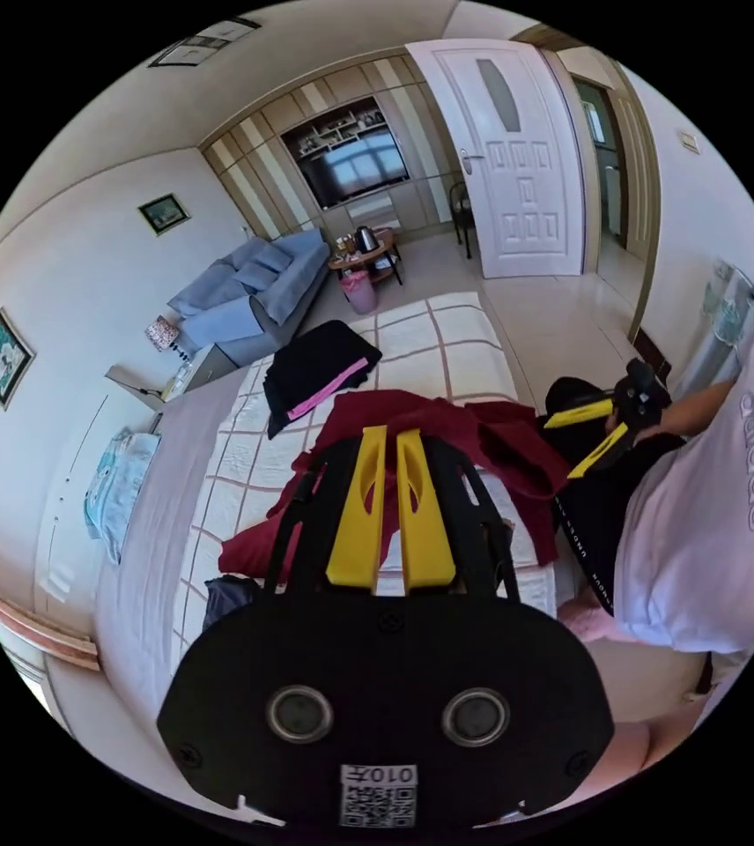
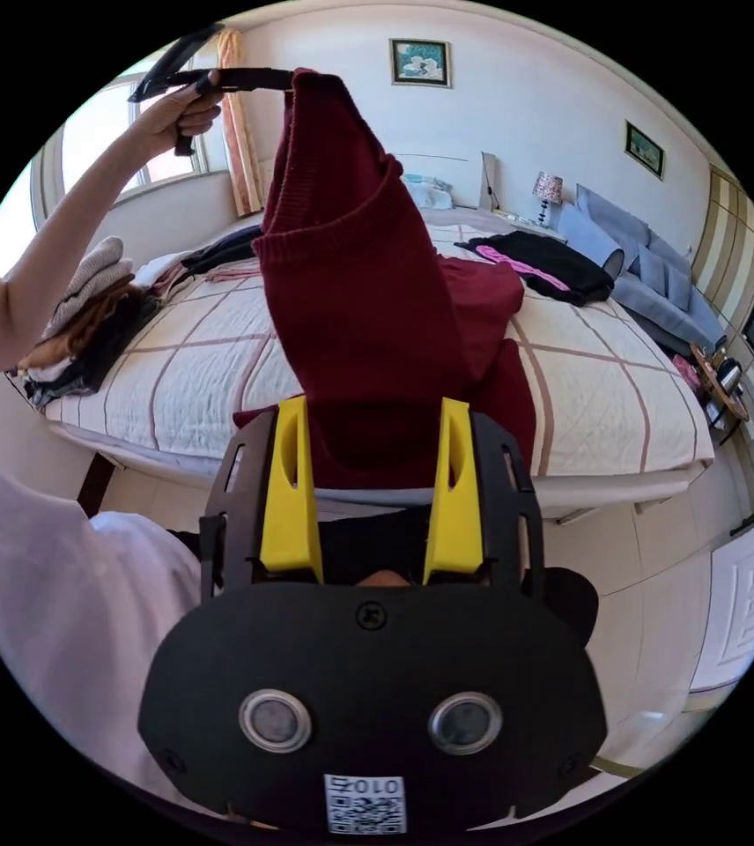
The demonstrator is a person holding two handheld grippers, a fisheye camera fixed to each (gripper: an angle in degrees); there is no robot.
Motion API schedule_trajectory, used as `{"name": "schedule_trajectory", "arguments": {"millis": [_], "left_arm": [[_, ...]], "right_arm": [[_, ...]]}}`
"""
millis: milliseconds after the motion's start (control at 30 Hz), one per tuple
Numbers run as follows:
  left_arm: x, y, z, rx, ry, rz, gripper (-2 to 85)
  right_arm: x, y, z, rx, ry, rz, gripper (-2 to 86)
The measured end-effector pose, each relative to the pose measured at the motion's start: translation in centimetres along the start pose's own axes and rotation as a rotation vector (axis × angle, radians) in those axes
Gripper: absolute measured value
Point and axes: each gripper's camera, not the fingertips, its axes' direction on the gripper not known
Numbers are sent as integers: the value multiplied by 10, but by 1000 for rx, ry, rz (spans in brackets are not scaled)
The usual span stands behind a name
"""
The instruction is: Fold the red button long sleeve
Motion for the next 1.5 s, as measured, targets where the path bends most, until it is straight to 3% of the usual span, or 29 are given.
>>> {"name": "schedule_trajectory", "arguments": {"millis": [200,367,533,733,800,900,967,1100,1267,1367,1500], "left_arm": [[-2,31,-21,92,17,-153,-3],[14,57,-58,205,30,-195,-2],[40,88,-92,236,-59,-202,-2],[24,173,-133,206,-256,-322,-3],[21,196,-151,238,-282,-360,-3],[24,217,-210,364,-338,-377,-3],[37,222,-258,446,-408,-350,-3],[88,231,-379,647,-487,-223,-3],[138,229,-471,692,-604,-84,-3],[131,227,-488,695,-528,-64,-3],[80,222,-425,569,-357,-176,-3]], "right_arm": [[-75,-4,2,-11,119,-82,180],[-113,-16,11,25,348,-165,176],[-123,-17,6,83,518,-138,95],[-82,-12,-79,285,641,-147,23],[-60,-48,-131,311,587,-199,19],[-16,-117,-252,343,245,-195,16],[-3,-139,-351,485,22,-224,16],[-52,-125,-461,649,98,-359,18],[-133,-93,-550,711,371,-500,24],[-130,-101,-551,675,303,-494,29],[-95,-139,-483,505,228,-443,28]]}}
